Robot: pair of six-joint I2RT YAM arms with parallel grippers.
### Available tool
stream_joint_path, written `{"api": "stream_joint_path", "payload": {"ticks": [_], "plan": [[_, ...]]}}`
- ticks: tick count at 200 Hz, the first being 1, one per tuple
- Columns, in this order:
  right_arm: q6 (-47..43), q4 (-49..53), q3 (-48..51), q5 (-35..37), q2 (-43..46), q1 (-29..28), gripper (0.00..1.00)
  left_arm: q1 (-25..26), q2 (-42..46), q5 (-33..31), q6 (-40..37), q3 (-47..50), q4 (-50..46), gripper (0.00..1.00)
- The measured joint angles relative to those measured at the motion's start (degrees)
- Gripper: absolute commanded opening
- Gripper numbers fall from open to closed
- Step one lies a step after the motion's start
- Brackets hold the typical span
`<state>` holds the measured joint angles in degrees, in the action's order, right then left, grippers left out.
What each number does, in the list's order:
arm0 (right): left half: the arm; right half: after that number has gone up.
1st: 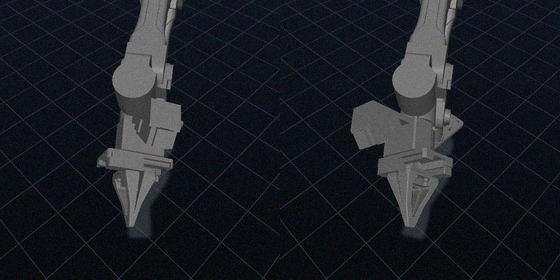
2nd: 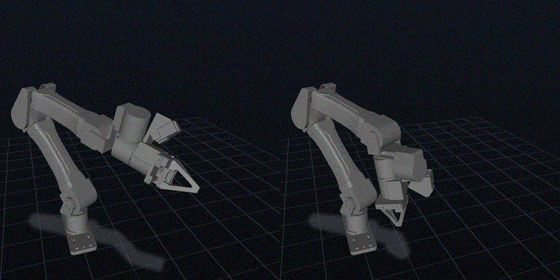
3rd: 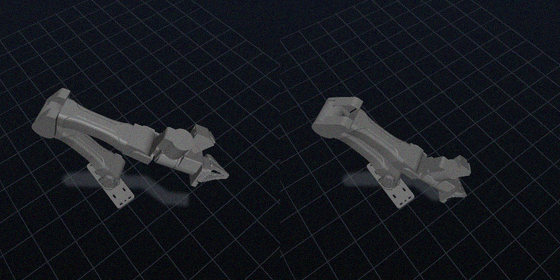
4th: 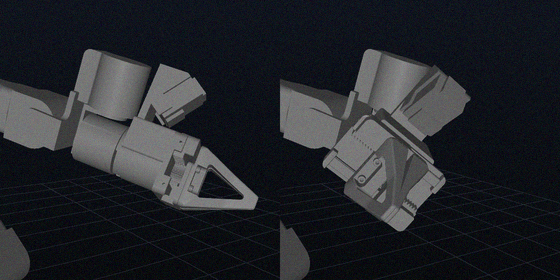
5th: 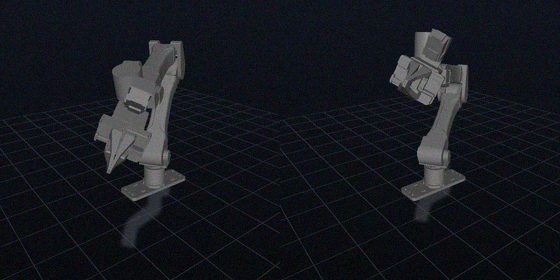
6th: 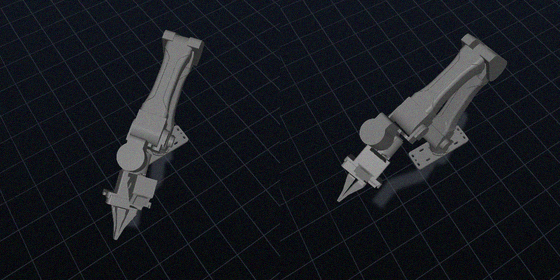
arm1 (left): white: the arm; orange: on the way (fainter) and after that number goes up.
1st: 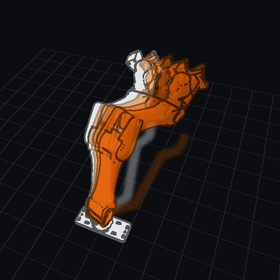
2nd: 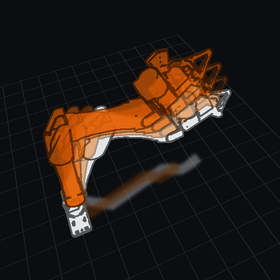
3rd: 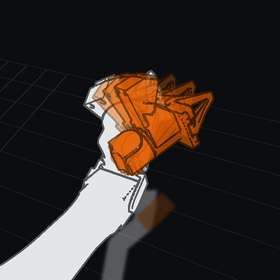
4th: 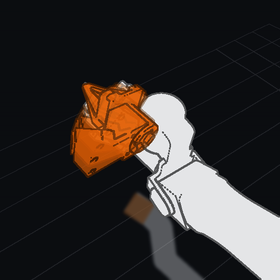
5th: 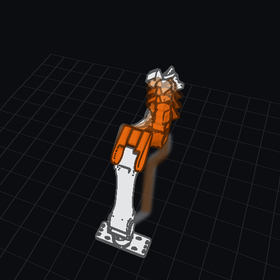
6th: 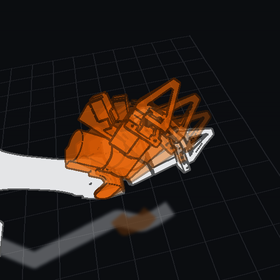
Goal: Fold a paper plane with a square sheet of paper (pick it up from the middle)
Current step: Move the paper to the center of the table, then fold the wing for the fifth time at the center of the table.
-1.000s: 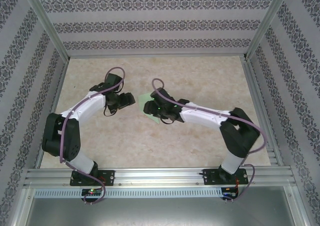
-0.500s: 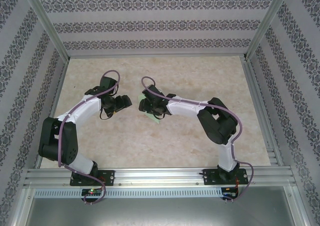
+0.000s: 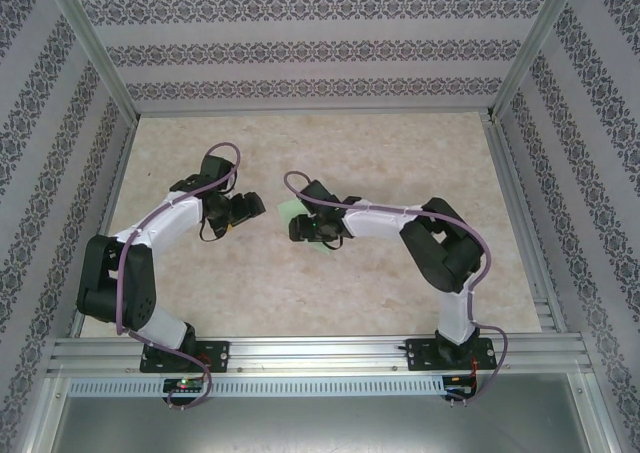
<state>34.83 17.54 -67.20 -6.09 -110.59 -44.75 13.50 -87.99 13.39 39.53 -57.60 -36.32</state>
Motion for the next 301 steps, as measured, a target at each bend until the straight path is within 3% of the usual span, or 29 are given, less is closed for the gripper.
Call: {"api": "stream_joint_path", "payload": {"ticks": [42, 88, 171, 301], "plan": [[-4.74, 2.86, 5.44, -3.61, 6.38, 1.77, 0.58, 0.02, 0.20, 3.78, 0.68, 2.40, 1.73, 0.92], [3.32, -1.57, 7.52, -2.19, 12.33, 1.05, 0.57, 0.48, 1.09, 9.20, 3.04, 5.84, 5.25, 0.91], [10.12, -5.62, 10.19, -0.20, 9.57, 1.36, 0.54, 4.85, 1.01, 16.46, 9.25, 9.86, 14.32, 0.74], [18.32, -25.07, 21.90, -8.41, 9.92, 6.43, 0.50, 12.13, -6.64, 19.78, 16.17, 9.73, 23.34, 0.68]]}}
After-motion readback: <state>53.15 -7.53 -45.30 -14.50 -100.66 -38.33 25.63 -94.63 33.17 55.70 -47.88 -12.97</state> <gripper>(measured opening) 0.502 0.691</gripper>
